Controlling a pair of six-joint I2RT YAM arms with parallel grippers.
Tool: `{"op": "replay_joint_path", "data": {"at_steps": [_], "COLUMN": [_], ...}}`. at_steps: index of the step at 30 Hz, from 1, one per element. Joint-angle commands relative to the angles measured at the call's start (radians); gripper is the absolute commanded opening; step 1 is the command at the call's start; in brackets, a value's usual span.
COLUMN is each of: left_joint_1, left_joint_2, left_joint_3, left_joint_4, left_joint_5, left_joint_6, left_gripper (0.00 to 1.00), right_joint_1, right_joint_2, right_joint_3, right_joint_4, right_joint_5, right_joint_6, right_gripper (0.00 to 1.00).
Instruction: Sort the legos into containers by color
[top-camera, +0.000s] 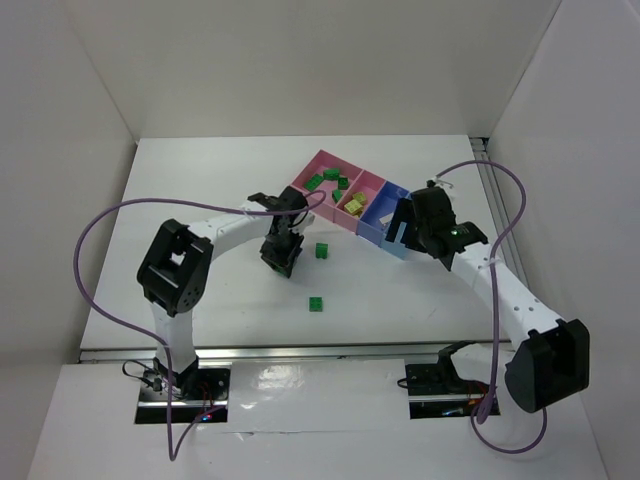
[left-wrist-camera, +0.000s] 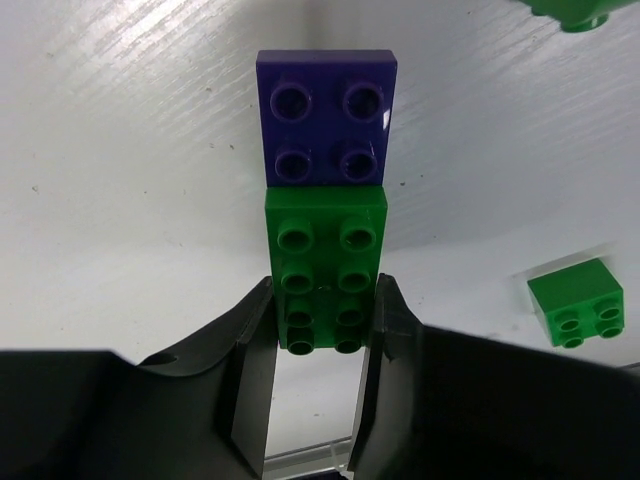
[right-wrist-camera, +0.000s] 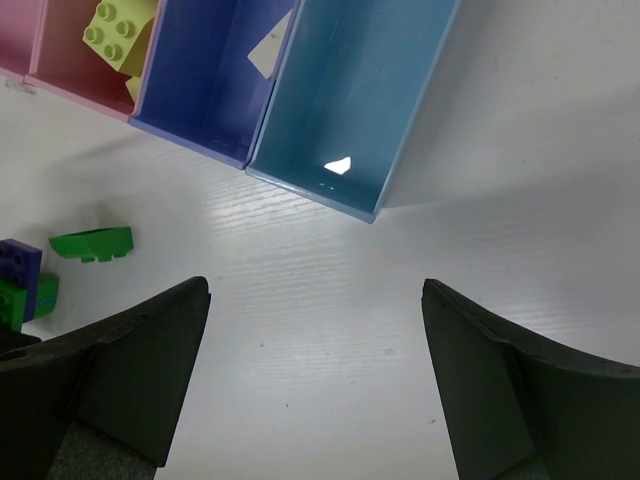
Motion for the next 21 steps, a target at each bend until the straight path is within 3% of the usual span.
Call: {"op": "replay_joint_path", "data": {"at_steps": [1, 5, 9, 10, 13, 17, 21], "left_joint_1": [0.004, 0.015, 0.038, 0.064, 0.096, 0.159, 0.170], "left_joint_2": [-0.067, -0.107, -0.178, -0.192, -0.232, -0.265, -0.278], "left_joint_3": [0.064, 0.139, 0.157, 0.157, 0.138, 0.082, 0.062], "left_joint_4": [-0.037, -0.077, -0.057, -0.047, -0.002, 0.105, 0.212], "left_joint_5": [0.007, 0.132, 0.411, 0.527, 0.745, 1.077, 1.217], "left_joint_6": [-0.005, 0.026, 0.061, 0.073, 0.084, 0.097, 0.054], "left_gripper": [0.25, 0.00, 0.00, 0.00, 0.00, 0.00, 0.00], "right_joint_1": [0.008, 0.008, 0.008, -0.001, -0.010, -0.010, -0.019], "right_joint_2": [0.016, 0.060, 0.166, 0.166, 0.166, 0.191, 0.203], "right_joint_3": [0.055, 0.084, 0.158, 0.158, 0.144, 0.153, 0.153], "right_joint_4": [0.041, 0.096, 0.134, 0.194, 0.342, 0.456, 0.607], "right_joint_5": [-0.005, -0.184, -0.601, -0.753, -0.976, -1.190, -1.315], "right_joint_6": [-0.015, -0.074, -0.186, -0.186, -0.159, -0.131, -0.042], "right_gripper": [0.94, 0.93, 0.93, 0.93, 0.93, 0.97, 0.99]}}
